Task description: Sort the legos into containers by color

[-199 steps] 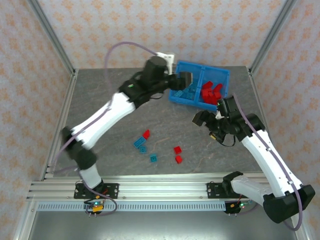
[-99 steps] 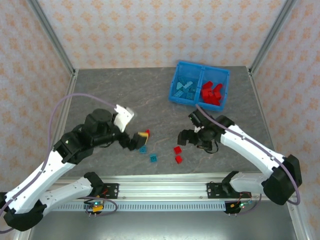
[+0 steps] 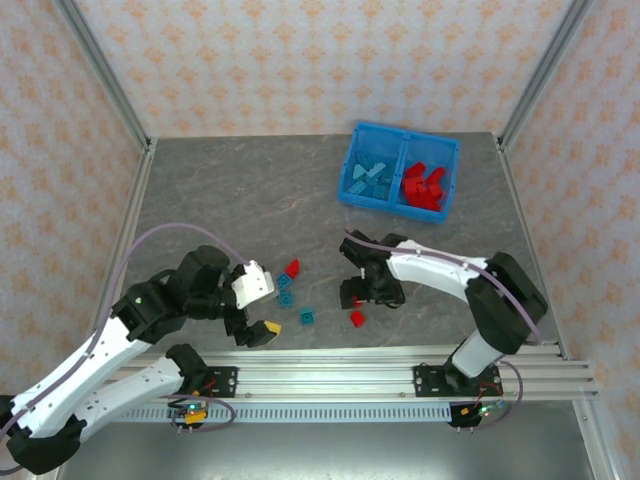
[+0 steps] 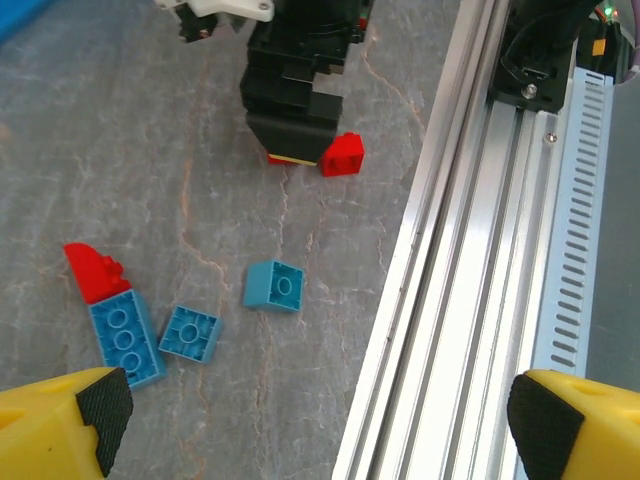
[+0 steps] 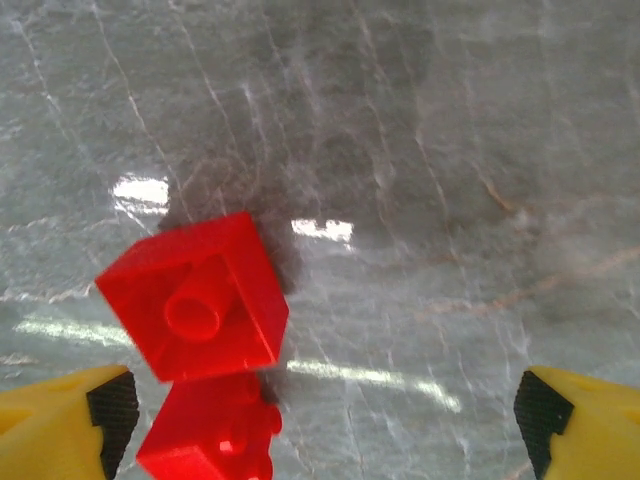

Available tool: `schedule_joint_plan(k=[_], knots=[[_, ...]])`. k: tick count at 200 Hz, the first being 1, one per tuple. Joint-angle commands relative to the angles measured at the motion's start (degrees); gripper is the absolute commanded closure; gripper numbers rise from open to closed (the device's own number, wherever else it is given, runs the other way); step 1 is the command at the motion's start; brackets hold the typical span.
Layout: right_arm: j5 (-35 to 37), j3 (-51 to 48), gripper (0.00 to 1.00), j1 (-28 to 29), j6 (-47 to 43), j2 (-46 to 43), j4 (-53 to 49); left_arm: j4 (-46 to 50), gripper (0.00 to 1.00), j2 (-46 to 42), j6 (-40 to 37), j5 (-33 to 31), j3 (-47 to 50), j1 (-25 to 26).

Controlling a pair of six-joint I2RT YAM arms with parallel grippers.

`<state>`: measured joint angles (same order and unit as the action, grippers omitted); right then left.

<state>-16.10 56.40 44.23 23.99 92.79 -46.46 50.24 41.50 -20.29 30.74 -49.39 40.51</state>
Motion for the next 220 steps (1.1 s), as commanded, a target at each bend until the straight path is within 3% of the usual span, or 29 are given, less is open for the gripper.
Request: schedule_joint_plan(k=[1, 29, 77, 111, 178, 220], knots=[[-1.1, 4.4, 0.06, 0.2, -1.9, 4.1, 2.4, -3.2, 0.0, 0.4, -0.6, 0.8, 0.5, 0.3], [-0.8, 6.2, 0.13, 0.4, -1.6, 7.4, 3.4, -2.1, 0.0, -0.2, -0.8, -1.2, 0.5, 0.3], [2.1, 6.6, 0.42, 0.7, -1.4, 10.0, 1.5, -3.8, 0.0, -1.2, 0.4, -3.6, 1.9, 0.3], [2.3, 4.7, 0.56, 0.8, 0.8, 8.3, 1.9, -5.1, 0.0, -1.1, 0.8, -4.4, 2.4, 0.2], [5.1, 4.4, 0.63, 0.2, 8.2, -0.7, 3.7, -5.2, 0.0, -1.8, 1.2, -4.1, 2.5, 0.2], [8.1, 7.3, 0.66, -4.1, 11.5, -7.2, 2.7, -6.5, 0.0, -2.3, 1.7, -4.2, 0.8, 0.2]])
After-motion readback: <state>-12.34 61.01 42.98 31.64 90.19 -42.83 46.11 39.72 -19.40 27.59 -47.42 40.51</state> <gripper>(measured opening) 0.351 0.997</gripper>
